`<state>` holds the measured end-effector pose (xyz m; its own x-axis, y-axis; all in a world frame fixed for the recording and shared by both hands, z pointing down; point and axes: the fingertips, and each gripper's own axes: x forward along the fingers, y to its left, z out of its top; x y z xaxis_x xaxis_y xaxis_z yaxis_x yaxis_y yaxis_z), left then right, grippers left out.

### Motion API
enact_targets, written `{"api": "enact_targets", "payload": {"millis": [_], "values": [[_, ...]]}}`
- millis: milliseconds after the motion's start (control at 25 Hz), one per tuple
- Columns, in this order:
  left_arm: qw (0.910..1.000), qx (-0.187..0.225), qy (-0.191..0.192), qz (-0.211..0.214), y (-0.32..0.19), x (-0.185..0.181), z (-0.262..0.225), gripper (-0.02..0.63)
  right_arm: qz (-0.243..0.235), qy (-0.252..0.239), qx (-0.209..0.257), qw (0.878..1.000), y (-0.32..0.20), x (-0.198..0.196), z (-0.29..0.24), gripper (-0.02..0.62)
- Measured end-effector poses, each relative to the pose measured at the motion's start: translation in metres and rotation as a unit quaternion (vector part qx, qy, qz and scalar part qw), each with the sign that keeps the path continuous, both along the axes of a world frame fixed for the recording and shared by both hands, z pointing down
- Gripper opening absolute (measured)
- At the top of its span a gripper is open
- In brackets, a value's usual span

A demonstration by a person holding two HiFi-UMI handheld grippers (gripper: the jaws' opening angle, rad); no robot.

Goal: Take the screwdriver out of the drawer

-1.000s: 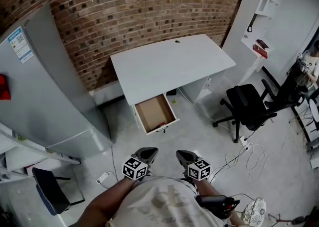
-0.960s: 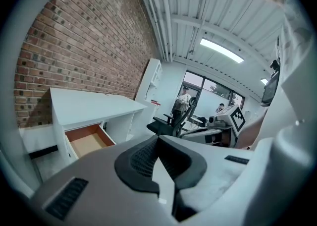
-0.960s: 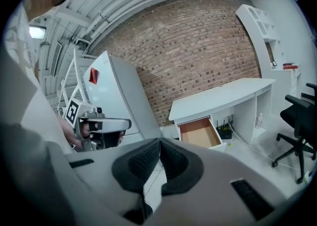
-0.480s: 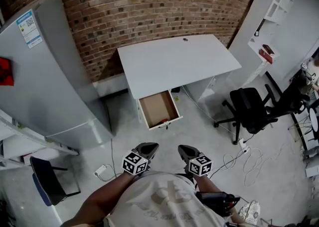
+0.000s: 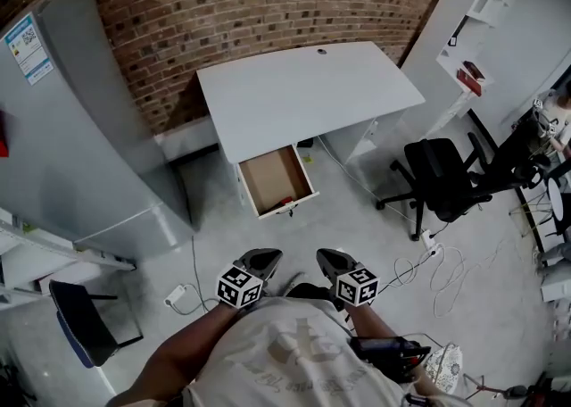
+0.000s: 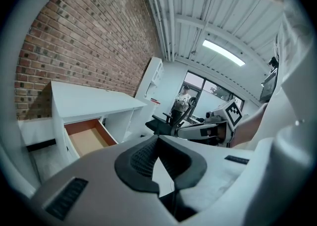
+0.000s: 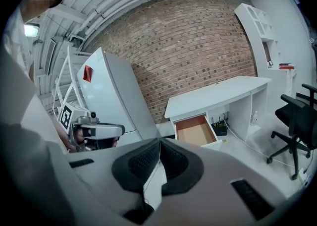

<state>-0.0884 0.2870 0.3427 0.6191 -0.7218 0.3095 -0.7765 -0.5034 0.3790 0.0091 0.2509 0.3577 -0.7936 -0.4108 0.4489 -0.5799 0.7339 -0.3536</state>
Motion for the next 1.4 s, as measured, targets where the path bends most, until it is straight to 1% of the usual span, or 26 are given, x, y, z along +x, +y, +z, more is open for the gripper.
{"api": "enact_targets", "payload": {"millis": [160, 360, 520, 680, 1400], "values": [[0.9999, -0.010, 0.000, -0.010, -0.002, -0.002, 0.008, 0.018, 0.007, 0.001, -0.017, 1.000, -0.003, 0.007, 0.013, 0.023], [0.9991, -0.021, -0.004, -0.037, -0.014, -0.017, 0.016, 0.018, -0.005, -0.004, -0.033, 0.999, -0.016, -0.009, 0.027, 0.023], [0.9988, -0.020, -0.006, -0.045, -0.039, -0.022, 0.014, 0.018, -0.019, -0.010, -0.029, 0.999, -0.042, -0.021, 0.025, 0.023], [0.9989, -0.026, -0.013, -0.036, -0.063, -0.019, 0.013, 0.018, -0.025, -0.017, -0.025, 0.999, -0.070, -0.028, 0.021, 0.023], [0.9972, -0.060, -0.044, 0.003, -0.185, 0.003, 0.023, 0.018, 0.003, -0.040, -0.050, 0.998, -0.186, -0.008, 0.038, 0.023]]}}
